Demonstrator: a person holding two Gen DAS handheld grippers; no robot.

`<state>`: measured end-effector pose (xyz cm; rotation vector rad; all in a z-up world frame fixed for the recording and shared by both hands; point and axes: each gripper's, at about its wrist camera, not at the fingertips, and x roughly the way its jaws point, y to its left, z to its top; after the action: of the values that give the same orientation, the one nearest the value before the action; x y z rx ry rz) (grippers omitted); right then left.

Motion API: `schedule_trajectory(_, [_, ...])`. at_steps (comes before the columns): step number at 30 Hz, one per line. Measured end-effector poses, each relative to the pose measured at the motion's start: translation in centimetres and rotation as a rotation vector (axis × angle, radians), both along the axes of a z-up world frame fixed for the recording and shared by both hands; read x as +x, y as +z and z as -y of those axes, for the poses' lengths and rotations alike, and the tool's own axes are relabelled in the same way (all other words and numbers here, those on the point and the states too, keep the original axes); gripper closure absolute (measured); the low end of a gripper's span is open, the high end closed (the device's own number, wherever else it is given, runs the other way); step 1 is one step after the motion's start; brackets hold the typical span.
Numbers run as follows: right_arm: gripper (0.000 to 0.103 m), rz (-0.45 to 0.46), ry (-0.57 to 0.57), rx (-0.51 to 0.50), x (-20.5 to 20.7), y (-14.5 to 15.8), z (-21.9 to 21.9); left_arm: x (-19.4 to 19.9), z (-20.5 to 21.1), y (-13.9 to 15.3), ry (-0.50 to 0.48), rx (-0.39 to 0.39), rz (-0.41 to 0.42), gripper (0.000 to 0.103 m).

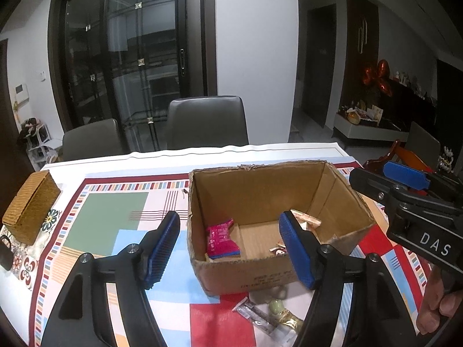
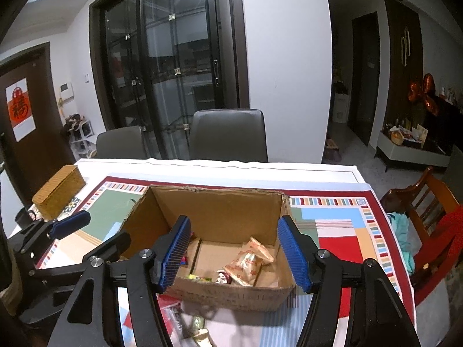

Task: Organize snacks
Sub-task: 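Withdraw both open tools from the box toward the remaining snacks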

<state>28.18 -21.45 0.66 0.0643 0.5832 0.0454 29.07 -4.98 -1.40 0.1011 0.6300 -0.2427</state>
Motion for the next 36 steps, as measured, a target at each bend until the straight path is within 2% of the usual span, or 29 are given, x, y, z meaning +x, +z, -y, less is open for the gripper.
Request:
schedule_trajectory(18, [0.039,0.01,0.002,-0.007,-2.6,-0.1,0.0,-2.8,-0.5,-0.2,-0.012,0.013,-0.002,0.033])
schedule_trajectory(36, [0.039,-0.025,0.041,-0.026,-6.3,-2.4,-0.5,-7.0,-0.1,-1.9,-0.009,0.025,-0.02,0.033])
